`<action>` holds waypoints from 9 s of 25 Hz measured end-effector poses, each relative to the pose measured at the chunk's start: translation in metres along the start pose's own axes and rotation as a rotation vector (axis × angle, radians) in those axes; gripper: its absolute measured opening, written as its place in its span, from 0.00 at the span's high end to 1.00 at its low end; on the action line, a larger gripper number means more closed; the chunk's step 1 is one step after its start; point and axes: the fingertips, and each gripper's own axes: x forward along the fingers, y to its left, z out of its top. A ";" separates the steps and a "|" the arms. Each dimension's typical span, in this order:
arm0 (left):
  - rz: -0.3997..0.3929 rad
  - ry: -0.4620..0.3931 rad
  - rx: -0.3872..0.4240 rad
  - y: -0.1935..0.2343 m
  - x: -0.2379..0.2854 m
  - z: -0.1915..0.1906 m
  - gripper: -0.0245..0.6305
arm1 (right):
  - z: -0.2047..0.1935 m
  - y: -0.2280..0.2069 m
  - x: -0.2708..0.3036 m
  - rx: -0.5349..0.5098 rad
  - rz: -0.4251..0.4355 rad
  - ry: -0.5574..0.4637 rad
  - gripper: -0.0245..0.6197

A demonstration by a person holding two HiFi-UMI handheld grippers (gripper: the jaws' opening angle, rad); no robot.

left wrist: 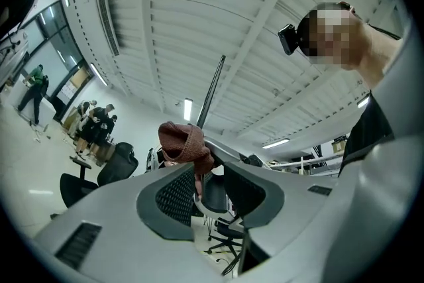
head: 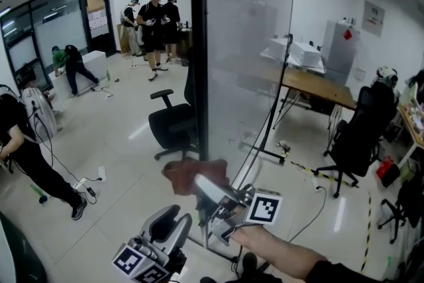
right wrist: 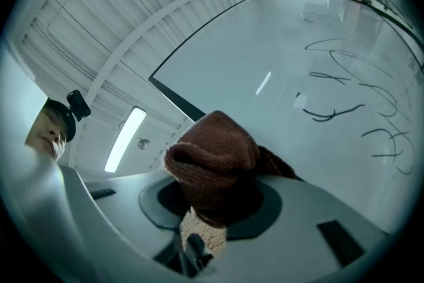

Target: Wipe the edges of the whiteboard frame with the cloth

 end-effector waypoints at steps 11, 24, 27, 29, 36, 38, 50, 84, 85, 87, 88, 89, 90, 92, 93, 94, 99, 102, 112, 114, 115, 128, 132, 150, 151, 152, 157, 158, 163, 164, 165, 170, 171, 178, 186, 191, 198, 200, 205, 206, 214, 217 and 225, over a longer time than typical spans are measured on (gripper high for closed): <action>0.007 -0.020 0.039 -0.006 0.005 0.009 0.76 | 0.025 0.037 0.007 -0.133 0.096 0.070 0.77; 0.063 -0.082 0.030 0.007 -0.008 0.016 0.76 | 0.003 0.029 -0.004 -1.885 -0.071 0.607 0.77; 0.054 -0.069 0.037 0.005 -0.002 0.016 0.76 | 0.016 0.035 0.003 -1.675 -0.076 0.555 0.77; 0.046 -0.066 0.046 0.004 0.002 0.021 0.76 | 0.023 0.042 0.010 -1.563 -0.069 0.515 0.77; -0.004 -0.057 0.121 -0.010 0.019 0.050 0.76 | 0.039 0.050 0.022 -1.246 -0.006 0.512 0.76; -0.031 -0.058 0.133 -0.017 0.027 0.061 0.76 | 0.041 0.051 0.021 -1.200 0.014 0.528 0.77; -0.154 -0.011 0.190 -0.053 0.068 0.101 0.76 | 0.063 0.072 0.036 -1.025 0.103 0.595 0.77; -0.204 -0.041 0.197 -0.065 0.127 0.121 0.79 | 0.098 0.091 0.026 -0.772 0.245 0.563 0.68; -0.200 -0.043 0.213 -0.065 0.127 0.122 0.79 | 0.098 0.093 0.028 -0.790 0.248 0.560 0.69; -0.191 -0.048 0.235 -0.067 0.128 0.125 0.79 | 0.099 0.101 0.035 -0.852 0.245 0.559 0.74; -0.187 -0.050 0.242 -0.068 0.128 0.127 0.79 | 0.102 0.107 0.041 -0.886 0.241 0.556 0.75; -0.183 -0.053 0.248 -0.070 0.129 0.129 0.79 | 0.107 0.113 0.048 -0.920 0.236 0.548 0.76; -0.180 -0.055 0.253 -0.072 0.130 0.131 0.79 | 0.113 0.120 0.055 -0.950 0.231 0.537 0.77; -0.172 -0.060 0.263 -0.076 0.131 0.135 0.79 | 0.122 0.127 0.064 -0.998 0.226 0.519 0.77; -0.169 -0.063 0.268 -0.078 0.132 0.137 0.79 | 0.123 0.128 0.066 -1.017 0.228 0.517 0.77; -0.165 -0.065 0.274 -0.079 0.133 0.139 0.79 | 0.123 0.128 0.066 -1.032 0.232 0.519 0.77; -0.147 -0.078 0.307 -0.087 0.136 0.148 0.79 | 0.121 0.129 0.063 -1.050 0.266 0.518 0.77; -0.135 -0.085 0.331 -0.090 0.137 0.153 0.79 | 0.129 0.135 0.063 -1.047 0.289 0.522 0.77; -0.084 -0.095 0.412 -0.098 0.145 0.164 0.79 | 0.141 0.157 0.069 -1.122 0.378 0.564 0.77; -0.083 -0.078 0.402 -0.104 0.153 0.165 0.79 | 0.148 0.160 0.066 -1.128 0.401 0.576 0.77; -0.080 -0.072 0.399 -0.107 0.158 0.166 0.79 | 0.152 0.163 0.065 -1.128 0.413 0.581 0.77; -0.027 -0.050 0.433 -0.119 0.169 0.177 0.79 | 0.163 0.182 0.076 -1.102 0.525 0.642 0.77; -0.060 -0.046 0.430 -0.124 0.167 0.181 0.79 | 0.159 0.187 0.080 -1.120 0.510 0.617 0.77; -0.360 0.039 0.441 -0.159 0.171 0.213 0.79 | 0.182 0.224 0.101 -1.301 0.277 0.485 0.77; -0.361 0.033 0.429 -0.160 0.173 0.216 0.79 | 0.184 0.228 0.103 -1.311 0.280 0.477 0.77; -0.361 0.028 0.425 -0.160 0.176 0.220 0.79 | 0.188 0.231 0.106 -1.321 0.286 0.469 0.77; -0.343 0.002 0.424 -0.157 0.197 0.244 0.79 | 0.212 0.250 0.123 -1.357 0.329 0.440 0.77; -0.340 0.001 0.410 -0.156 0.201 0.246 0.79 | 0.214 0.254 0.124 -1.371 0.339 0.432 0.77; -0.334 -0.010 0.416 -0.158 0.219 0.253 0.79 | 0.231 0.281 0.134 -1.409 0.399 0.387 0.77; -0.327 -0.008 0.420 -0.156 0.221 0.253 0.79 | 0.236 0.286 0.136 -1.397 0.407 0.383 0.77; -0.320 -0.008 0.425 -0.155 0.222 0.253 0.79 | 0.241 0.289 0.138 -1.383 0.413 0.380 0.77; -0.318 -0.021 0.415 -0.155 0.222 0.252 0.79 | 0.257 0.291 0.142 -1.282 0.409 0.398 0.78; -0.320 -0.026 0.413 -0.155 0.221 0.253 0.79 | 0.259 0.291 0.142 -1.265 0.409 0.408 0.77; -0.329 -0.063 0.381 -0.168 0.233 0.255 0.79 | 0.296 0.274 0.147 -1.207 0.371 0.433 0.78; -0.302 -0.039 0.366 -0.182 0.269 0.244 0.79 | 0.312 0.259 0.158 -1.201 0.331 0.517 0.78; -0.246 -0.022 0.345 -0.182 0.320 0.214 0.79 | 0.339 0.237 0.147 -1.173 0.325 0.565 0.78; -0.239 0.028 0.295 -0.179 0.334 0.201 0.79 | 0.354 0.227 0.159 -1.116 0.276 0.559 0.78; -0.259 0.039 0.280 -0.182 0.336 0.199 0.79 | 0.362 0.222 0.161 -1.086 0.253 0.547 0.78; -0.310 0.060 0.264 -0.190 0.334 0.199 0.79 | 0.383 0.211 0.163 -1.045 0.180 0.520 0.78; -0.319 0.065 0.260 -0.191 0.332 0.198 0.79 | 0.385 0.210 0.163 -1.056 0.159 0.515 0.78; -0.359 0.082 0.238 -0.187 0.328 0.189 0.79 | 0.401 0.194 0.168 -1.088 0.087 0.473 0.78; -0.351 0.083 0.237 -0.182 0.345 0.174 0.79 | 0.411 0.178 0.158 -1.079 0.099 0.476 0.78; -0.278 0.058 0.226 -0.165 0.418 0.148 0.79 | 0.444 0.145 0.141 -1.112 0.166 0.534 0.78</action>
